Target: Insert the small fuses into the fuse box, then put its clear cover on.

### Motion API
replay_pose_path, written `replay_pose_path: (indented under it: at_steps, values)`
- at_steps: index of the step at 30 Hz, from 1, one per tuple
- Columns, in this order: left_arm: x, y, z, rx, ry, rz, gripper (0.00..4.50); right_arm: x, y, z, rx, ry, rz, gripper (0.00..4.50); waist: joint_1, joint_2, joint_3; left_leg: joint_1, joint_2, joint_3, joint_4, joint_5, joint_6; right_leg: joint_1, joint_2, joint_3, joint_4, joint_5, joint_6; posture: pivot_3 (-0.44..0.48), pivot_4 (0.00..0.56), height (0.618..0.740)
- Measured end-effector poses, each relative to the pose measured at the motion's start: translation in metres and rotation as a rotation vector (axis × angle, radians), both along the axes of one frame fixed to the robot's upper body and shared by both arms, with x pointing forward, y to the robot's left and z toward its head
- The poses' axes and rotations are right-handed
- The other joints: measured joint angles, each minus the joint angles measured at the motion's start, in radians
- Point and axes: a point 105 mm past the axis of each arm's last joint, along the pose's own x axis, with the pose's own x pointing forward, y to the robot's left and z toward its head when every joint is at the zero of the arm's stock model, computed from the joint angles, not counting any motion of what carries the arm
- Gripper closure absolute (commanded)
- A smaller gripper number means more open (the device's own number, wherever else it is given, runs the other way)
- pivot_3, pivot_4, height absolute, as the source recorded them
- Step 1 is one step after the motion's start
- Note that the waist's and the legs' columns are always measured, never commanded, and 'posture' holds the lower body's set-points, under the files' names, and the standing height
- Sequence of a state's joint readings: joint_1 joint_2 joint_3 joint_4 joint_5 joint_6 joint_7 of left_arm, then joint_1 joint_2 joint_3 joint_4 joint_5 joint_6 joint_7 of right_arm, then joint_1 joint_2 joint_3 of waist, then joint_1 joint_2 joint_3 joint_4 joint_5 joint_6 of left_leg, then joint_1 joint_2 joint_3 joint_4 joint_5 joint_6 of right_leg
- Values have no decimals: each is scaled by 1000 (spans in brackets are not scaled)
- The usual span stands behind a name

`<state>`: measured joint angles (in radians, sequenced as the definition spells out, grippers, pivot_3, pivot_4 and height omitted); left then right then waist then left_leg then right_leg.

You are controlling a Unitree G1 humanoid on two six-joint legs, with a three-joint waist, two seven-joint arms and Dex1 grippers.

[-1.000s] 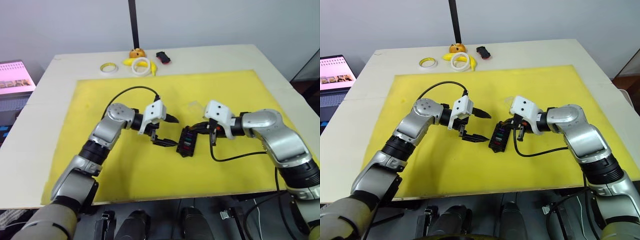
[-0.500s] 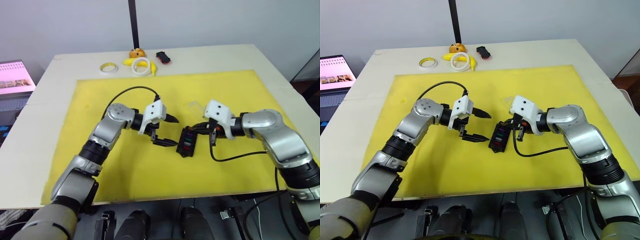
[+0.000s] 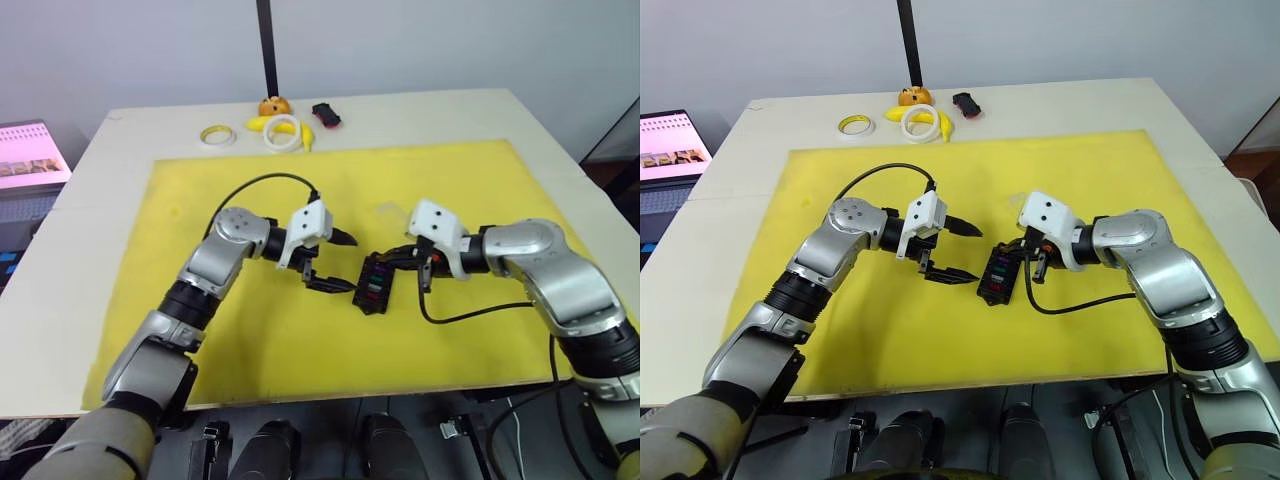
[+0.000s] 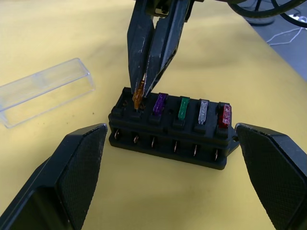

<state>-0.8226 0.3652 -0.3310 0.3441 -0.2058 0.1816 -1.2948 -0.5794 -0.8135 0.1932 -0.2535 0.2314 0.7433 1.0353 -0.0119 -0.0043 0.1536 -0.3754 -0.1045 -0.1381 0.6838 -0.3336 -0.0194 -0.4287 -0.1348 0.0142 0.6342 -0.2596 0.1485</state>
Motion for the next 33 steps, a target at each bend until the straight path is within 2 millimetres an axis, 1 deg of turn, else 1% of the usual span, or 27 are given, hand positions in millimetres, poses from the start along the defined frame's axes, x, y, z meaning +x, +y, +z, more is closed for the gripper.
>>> replay_pose_path:
  at_steps: [17, 28, 33]
  values:
    - [0, 0, 0, -1, -1, -1, 5, 4, -4, -5, -21, -32, -12, 4500, 0, 0, 0, 0, 0, 0, 0, 0, 0, 0, 0, 0, 0, 0, 0, 0, 150, 740]
    - [0, 0, 0, -1, -1, -1, 5, 4, -2, -6, -28, -38, 2, 4500, -1, 0, 0, 0, 0, 0, 0, 0, 0, 0, 0, 0, 0, 0, 0, 0, 150, 740]
    - [-1, -2, 0, -5, -3, -6, 5, 7, -1, -6, -54, -50, 27, 4500, -2, 0, 0, 0, 0, 0, 0, 0, 0, 0, 0, 0, 0, 0, 0, 0, 150, 740]
